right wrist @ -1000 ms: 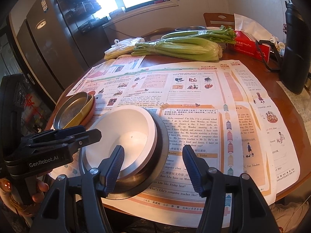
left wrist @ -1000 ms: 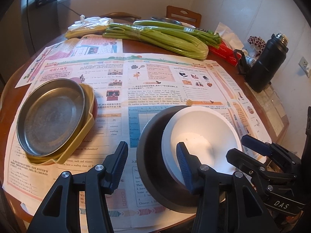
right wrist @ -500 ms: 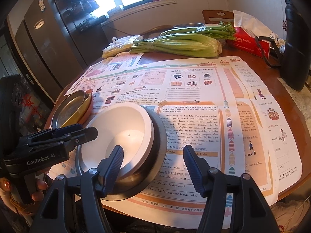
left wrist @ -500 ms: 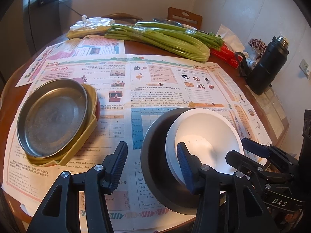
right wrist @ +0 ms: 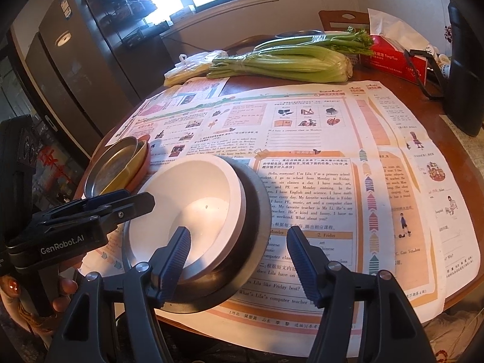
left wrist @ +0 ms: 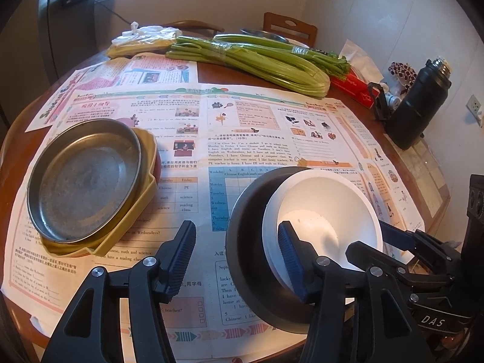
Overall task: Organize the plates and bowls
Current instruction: 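Carry the nested bowls with the left tool toward the plate stack, then move the held nested bowls over the metal tray on the plates, then lower the nested bowls onto the metal tray with the left tool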
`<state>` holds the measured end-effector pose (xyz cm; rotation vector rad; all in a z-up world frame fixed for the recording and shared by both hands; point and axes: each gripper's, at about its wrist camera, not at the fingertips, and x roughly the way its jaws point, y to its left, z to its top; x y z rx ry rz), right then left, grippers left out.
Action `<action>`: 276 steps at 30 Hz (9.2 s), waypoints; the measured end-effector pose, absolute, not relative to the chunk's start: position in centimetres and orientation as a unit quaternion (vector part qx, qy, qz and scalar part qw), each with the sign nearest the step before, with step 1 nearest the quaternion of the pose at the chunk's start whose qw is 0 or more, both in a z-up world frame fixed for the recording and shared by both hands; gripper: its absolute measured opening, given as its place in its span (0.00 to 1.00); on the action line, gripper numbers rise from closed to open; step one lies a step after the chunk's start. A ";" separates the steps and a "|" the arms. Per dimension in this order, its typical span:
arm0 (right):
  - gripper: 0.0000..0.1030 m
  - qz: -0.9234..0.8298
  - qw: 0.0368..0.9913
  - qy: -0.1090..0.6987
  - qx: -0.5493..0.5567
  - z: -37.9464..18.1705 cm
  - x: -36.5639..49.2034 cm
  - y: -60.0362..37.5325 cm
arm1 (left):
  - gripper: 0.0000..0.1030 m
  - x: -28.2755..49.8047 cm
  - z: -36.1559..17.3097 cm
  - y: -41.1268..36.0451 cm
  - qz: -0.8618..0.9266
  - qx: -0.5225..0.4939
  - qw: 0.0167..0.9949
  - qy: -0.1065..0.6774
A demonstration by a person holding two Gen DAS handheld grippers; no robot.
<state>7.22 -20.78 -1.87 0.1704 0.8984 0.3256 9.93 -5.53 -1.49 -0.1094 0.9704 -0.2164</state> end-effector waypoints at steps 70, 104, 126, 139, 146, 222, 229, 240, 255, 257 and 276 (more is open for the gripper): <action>0.58 0.204 0.882 0.419 0.074 -1.3 6.5 -18.6 | 0.54 9.7 -3.0 -6.3 -0.149 -0.078 0.851 0.498; 0.58 0.282 0.875 0.394 0.014 2.2 8.1 -8.6 | 0.54 7.8 0.2 3.9 -0.086 -0.145 0.879 0.446; 0.58 0.307 0.873 0.379 -0.004 3.5 9.6 -5.0 | 0.54 8.6 1.4 7.4 -0.064 -0.150 0.891 0.424; 0.58 0.320 0.870 0.375 -0.003 4.1 11.6 -3.4 | 0.54 10.3 2.5 9.0 -0.051 -0.142 0.898 0.413; 0.58 0.323 0.869 0.375 -0.003 4.2 13.2 -2.4 | 0.54 11.6 2.6 9.9 -0.048 -0.142 0.898 0.413; 0.58 0.287 0.872 0.396 -0.034 1.0 14.6 0.0 | 0.54 10.9 0.5 13.1 -0.015 -0.144 0.906 0.399; 0.59 0.287 0.869 0.402 -0.020 1.0 14.8 -0.4 | 0.56 10.7 0.3 14.1 -0.023 -0.177 0.901 0.395; 0.64 0.281 0.868 0.409 -0.025 0.6 14.8 -0.2 | 0.60 13.2 -2.1 13.0 -0.039 -0.181 0.879 0.439; 0.65 0.275 0.870 0.408 -0.024 0.4 15.5 -1.6 | 0.59 15.3 -2.7 10.3 -0.041 -0.160 0.872 0.460; 0.65 0.273 0.871 0.408 -0.020 0.4 15.6 -2.3 | 0.59 15.6 -2.6 9.6 -0.044 -0.157 0.872 0.462; 0.65 0.234 0.882 0.408 0.012 0.5 16.0 -9.1 | 0.60 17.7 -2.2 3.1 -0.072 -0.114 0.872 0.470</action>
